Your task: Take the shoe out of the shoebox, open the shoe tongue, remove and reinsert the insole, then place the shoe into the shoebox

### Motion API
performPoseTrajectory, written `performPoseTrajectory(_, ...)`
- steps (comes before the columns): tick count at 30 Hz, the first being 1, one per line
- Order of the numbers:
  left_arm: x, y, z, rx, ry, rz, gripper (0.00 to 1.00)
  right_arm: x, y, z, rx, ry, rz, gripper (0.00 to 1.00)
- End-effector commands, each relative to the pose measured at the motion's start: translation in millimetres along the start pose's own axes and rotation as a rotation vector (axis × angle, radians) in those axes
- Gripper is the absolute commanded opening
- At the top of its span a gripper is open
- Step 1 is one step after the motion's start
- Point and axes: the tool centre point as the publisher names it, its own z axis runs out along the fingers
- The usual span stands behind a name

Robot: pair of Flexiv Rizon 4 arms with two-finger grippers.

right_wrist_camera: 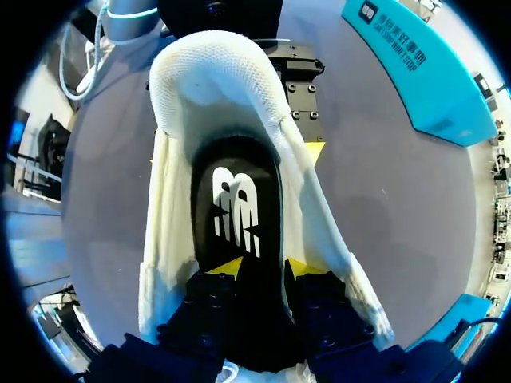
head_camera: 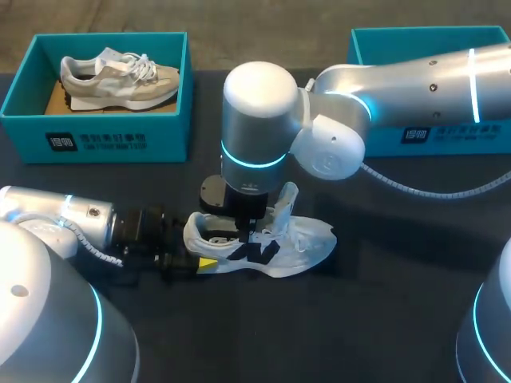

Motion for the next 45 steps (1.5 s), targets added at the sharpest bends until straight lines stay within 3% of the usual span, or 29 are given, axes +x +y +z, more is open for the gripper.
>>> performPoseTrajectory(1,2.9,5,2,-0.001,0.002,0.0,0.0,-5.1,1.7,12,-0.011,0.033,-0.002,0.33)
performPoseTrajectory(8,2.9,5,2,-0.001,0.002,0.0,0.0,2.4,3.6,19,-0.019,0.079,0.006,0.23)
performPoseTrajectory(12,2.9,5,2,-0.001,0.002,0.0,0.0,10.3,2.9,22,-0.02,0.108,0.018,0.0)
performPoseTrajectory(18,2.9,5,2,-0.001,0.002,0.0,0.0,19.0,2.1,21,-0.019,0.133,0.039,0.0)
performPoseTrajectory(26,2.9,5,2,-0.001,0.002,0.0,0.0,28.5,-5.9,-11,-0.063,0.161,0.065,0.0)
performPoseTrajectory(35,2.9,5,2,-0.001,0.002,0.0,0.0,28.2,-7.0,-39,-0.204,0.243,0.082,0.0)
performPoseTrajectory(45,2.9,5,2,-0.001,0.002,0.0,0.0,20.3,-11.3,-58,-0.202,0.249,0.071,0.0)
